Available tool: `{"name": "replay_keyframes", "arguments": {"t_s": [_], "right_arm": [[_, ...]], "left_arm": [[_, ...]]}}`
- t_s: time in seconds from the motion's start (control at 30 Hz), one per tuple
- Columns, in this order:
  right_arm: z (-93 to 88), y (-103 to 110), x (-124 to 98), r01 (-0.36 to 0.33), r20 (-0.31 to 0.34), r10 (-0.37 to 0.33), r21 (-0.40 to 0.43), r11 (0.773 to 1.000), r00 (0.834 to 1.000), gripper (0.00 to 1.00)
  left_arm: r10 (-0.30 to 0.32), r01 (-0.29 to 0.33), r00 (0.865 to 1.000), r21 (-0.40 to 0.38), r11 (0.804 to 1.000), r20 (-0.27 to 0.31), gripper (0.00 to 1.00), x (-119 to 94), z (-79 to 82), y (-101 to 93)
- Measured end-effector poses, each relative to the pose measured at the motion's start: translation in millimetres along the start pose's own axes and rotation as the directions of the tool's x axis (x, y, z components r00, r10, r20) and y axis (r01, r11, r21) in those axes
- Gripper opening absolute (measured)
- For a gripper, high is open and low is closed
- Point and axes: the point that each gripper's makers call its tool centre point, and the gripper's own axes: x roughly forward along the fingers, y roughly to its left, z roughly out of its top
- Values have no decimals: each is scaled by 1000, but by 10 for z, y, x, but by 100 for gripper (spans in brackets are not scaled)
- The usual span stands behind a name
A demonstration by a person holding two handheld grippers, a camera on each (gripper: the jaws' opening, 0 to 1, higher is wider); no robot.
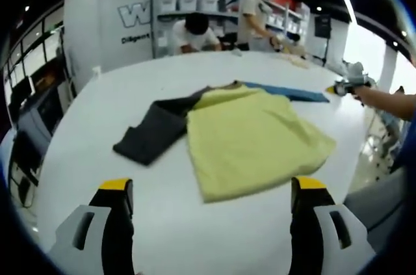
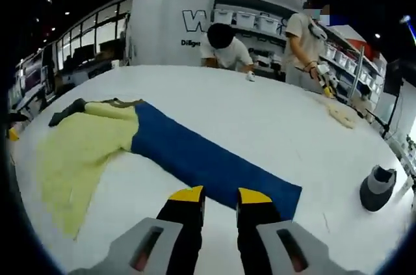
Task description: Fold the garment on the visible template until the final outline fits inside the template.
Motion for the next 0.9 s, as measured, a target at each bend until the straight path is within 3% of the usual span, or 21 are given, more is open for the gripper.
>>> {"name": "replay_keyframes", "arguments": {"t_s": [0.03, 0.13, 0.27, 0.33, 0.47, 0.57, 0.67, 0.9], "right_arm": [[-20, 350, -54, -81, 1, 81, -22, 997, 997, 14], [-100, 905, -141, -195, -31, 193, -110, 975, 981, 13], [-243, 1409, -247, -322, -69, 316, -112, 940, 946, 14], [-314, 1543, -296, -371, -100, 361, -111, 922, 927, 17], [-375, 1678, -368, -401, -117, 388, -113, 909, 914, 17], [-490, 1712, -452, -389, -169, 361, -185, 903, 917, 17], [-550, 1787, -526, -389, -183, 358, -182, 903, 916, 16], [-693, 1933, -544, -408, -217, 361, -242, 880, 907, 18]], "left_arm": [[-6, 6, 1000, 3, 1000, 1, 97, -3, -4, -33], [-11, 11, 1000, 4, 1000, 6, 97, -21, -10, -75], [-15, 15, 1000, 7, 1000, 6, 97, -56, -52, -90], [-14, 14, 1000, 4, 1000, 5, 97, -84, -76, -87], [-11, 11, 1000, -2, 1000, 9, 97, -121, -101, -77], [-3, 3, 1000, -14, 1000, 18, 97, -138, -171, 32], [-2, 2, 1000, -21, 1000, 23, 96, -149, -205, 30], [-8, 8, 999, -10, 1000, 34, 96, -199, -216, -2]]}}
